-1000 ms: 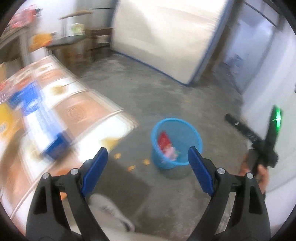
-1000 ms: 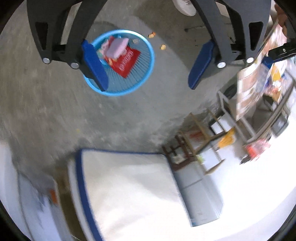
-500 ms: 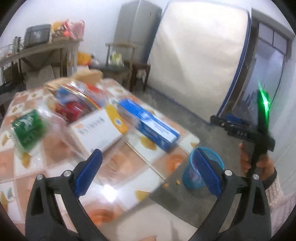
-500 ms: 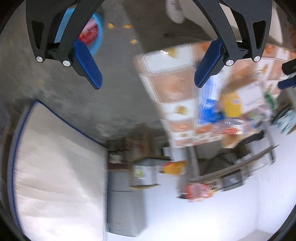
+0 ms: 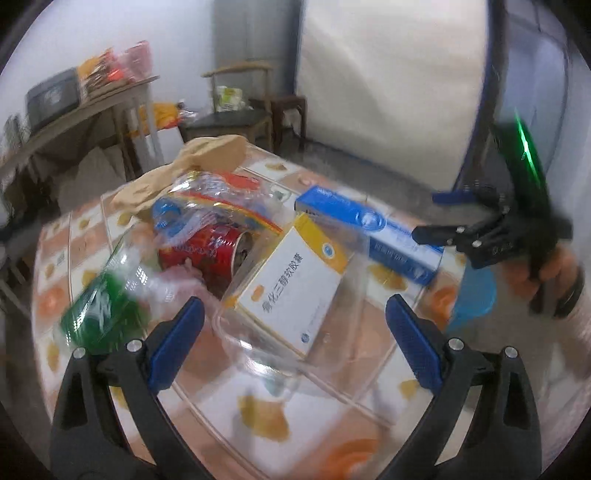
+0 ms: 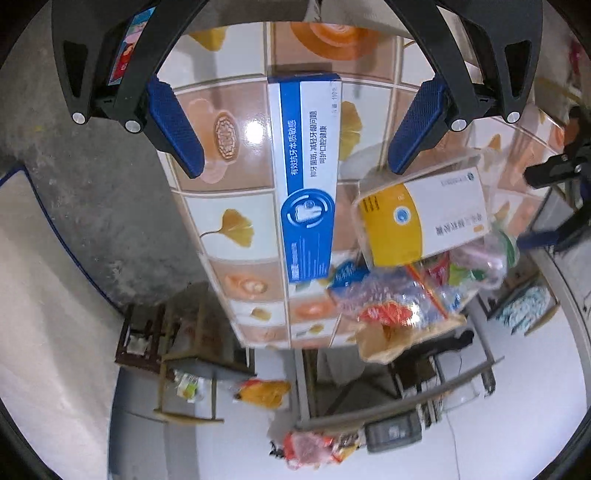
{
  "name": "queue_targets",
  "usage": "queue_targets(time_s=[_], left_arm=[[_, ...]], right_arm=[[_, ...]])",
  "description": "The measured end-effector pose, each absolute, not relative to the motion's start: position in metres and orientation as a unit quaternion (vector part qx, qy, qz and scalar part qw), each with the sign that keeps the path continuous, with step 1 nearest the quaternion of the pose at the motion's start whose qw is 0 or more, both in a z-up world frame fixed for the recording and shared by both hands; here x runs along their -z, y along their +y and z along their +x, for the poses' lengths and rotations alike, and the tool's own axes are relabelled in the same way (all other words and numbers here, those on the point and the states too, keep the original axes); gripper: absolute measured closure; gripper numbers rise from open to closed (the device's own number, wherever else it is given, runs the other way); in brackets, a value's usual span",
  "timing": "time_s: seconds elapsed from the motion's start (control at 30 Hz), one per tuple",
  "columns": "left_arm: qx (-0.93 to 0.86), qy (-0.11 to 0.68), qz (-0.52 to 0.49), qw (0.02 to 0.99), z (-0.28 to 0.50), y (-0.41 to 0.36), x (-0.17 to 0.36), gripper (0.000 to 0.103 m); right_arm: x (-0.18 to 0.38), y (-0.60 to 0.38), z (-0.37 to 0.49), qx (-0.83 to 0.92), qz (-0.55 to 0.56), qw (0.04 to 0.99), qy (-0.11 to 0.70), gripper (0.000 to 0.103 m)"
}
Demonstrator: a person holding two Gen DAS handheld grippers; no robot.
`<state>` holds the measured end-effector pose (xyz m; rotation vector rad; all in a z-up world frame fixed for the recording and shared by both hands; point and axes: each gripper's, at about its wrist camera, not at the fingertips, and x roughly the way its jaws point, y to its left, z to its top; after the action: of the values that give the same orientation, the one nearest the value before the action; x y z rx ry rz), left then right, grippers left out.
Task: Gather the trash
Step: 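Grasp the blue toothpaste box with the right tool while the left tool grasps the medicine carton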
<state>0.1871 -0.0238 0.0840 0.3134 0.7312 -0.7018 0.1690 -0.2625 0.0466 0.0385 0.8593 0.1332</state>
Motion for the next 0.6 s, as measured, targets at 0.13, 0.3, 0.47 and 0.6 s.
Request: queue_targets(time_s=[0.13, 0.3, 0.47, 0.6], left_arm=[[0.342, 0.354, 0.224, 0.841, 0.196, -0.048, -0.075, 0.022], [0.329, 0.373, 0.307, 0.811, 0.208, -0.07, -0.056, 0.034], [0.328, 0.397, 0.338, 0.788, 0.213, -0.082, -0.045, 0.037], [0.325, 0.394, 0.362, 0.78, 0.214, -0.091, -0.043, 0.034]], right_arm=[[-0.039, -0.264, 0.179, -0.073, 0.023, 0.898, 0.432, 0.006], [-0.033, -0.27, 0.186, -0.092, 0.034, 0.891, 0.444, 0.006], [-0.024, -0.273, 0.193, -0.11, 0.043, 0.882, 0.457, 0.006], [-0.018, -0.277, 0.197, -0.115, 0.056, 0.875, 0.466, 0.006]])
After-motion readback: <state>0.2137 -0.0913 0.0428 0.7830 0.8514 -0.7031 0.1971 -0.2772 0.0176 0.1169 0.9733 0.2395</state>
